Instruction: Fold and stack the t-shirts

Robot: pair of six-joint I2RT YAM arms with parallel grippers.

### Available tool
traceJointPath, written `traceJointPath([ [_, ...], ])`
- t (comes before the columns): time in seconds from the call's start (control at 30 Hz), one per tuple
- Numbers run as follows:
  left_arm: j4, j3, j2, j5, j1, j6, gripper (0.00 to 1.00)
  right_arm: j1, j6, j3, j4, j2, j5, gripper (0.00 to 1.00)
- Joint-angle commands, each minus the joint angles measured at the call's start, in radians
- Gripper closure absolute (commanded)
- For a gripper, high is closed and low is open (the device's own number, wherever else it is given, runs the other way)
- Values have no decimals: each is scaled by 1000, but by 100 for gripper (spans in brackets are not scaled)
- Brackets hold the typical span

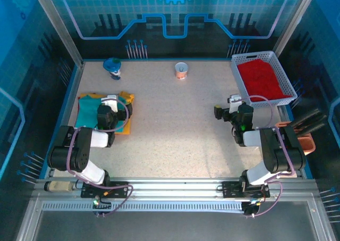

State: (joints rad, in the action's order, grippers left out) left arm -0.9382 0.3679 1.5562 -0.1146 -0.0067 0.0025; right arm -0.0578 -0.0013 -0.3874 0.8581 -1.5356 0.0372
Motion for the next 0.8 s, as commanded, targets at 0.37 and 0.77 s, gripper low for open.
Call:
traceJointPath([
  [0.37, 21, 18, -2, 35, 2, -4, 1, -1, -9, -15, 20, -4, 14, 0],
  [0.77, 469, 170, -277, -266, -85, -77, 1, -128, 44, -114, -388, 288, 341, 0],
])
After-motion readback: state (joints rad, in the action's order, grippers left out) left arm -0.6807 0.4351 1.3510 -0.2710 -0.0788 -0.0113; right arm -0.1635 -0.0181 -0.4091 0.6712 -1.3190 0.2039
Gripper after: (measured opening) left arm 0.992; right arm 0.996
